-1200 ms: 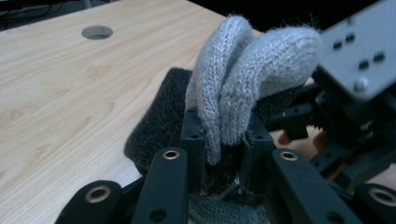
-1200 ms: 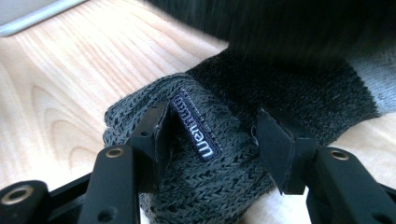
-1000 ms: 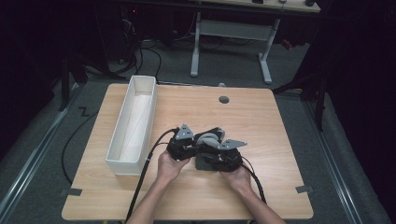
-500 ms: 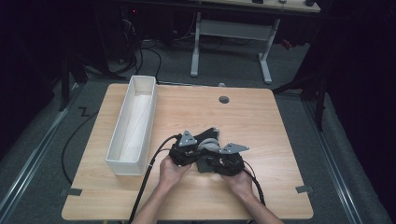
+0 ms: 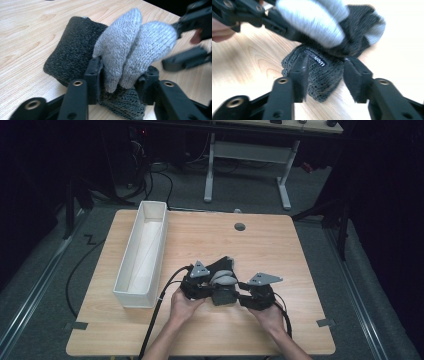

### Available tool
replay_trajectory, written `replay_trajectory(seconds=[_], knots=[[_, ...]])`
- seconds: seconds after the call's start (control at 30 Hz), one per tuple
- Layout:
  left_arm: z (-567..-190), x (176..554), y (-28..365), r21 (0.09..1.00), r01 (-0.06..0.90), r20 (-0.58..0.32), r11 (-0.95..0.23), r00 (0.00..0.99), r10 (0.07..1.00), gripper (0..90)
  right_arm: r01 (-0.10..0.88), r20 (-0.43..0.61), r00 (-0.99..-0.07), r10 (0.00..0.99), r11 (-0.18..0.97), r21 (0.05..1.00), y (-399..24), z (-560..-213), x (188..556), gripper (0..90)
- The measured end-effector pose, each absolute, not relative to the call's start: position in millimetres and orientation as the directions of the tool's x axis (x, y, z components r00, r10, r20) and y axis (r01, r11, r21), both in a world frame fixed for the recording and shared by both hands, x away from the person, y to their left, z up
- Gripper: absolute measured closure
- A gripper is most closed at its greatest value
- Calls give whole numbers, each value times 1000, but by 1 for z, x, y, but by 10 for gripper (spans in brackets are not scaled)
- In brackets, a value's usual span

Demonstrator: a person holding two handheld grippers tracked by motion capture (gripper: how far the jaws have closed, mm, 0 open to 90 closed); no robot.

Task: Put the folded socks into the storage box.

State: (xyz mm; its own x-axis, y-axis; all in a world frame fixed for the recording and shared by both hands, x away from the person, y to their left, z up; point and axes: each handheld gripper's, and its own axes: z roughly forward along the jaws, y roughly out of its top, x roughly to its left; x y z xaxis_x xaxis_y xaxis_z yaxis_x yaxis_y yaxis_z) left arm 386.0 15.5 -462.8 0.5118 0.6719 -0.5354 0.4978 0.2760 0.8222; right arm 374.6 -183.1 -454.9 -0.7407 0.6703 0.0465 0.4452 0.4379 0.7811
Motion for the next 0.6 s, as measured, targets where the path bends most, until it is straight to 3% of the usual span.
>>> replay_trajectory(seconds=[0.13, 0.6], knots=[[-461, 383, 15, 819, 502, -539, 277, 512, 669, 543, 414, 48, -763, 645, 431, 802, -195, -434, 374, 664], [-459, 369, 22, 819, 507, -531, 270, 489, 692, 423, 370, 16, -750, 661, 399, 839, -171, -394, 402, 677]])
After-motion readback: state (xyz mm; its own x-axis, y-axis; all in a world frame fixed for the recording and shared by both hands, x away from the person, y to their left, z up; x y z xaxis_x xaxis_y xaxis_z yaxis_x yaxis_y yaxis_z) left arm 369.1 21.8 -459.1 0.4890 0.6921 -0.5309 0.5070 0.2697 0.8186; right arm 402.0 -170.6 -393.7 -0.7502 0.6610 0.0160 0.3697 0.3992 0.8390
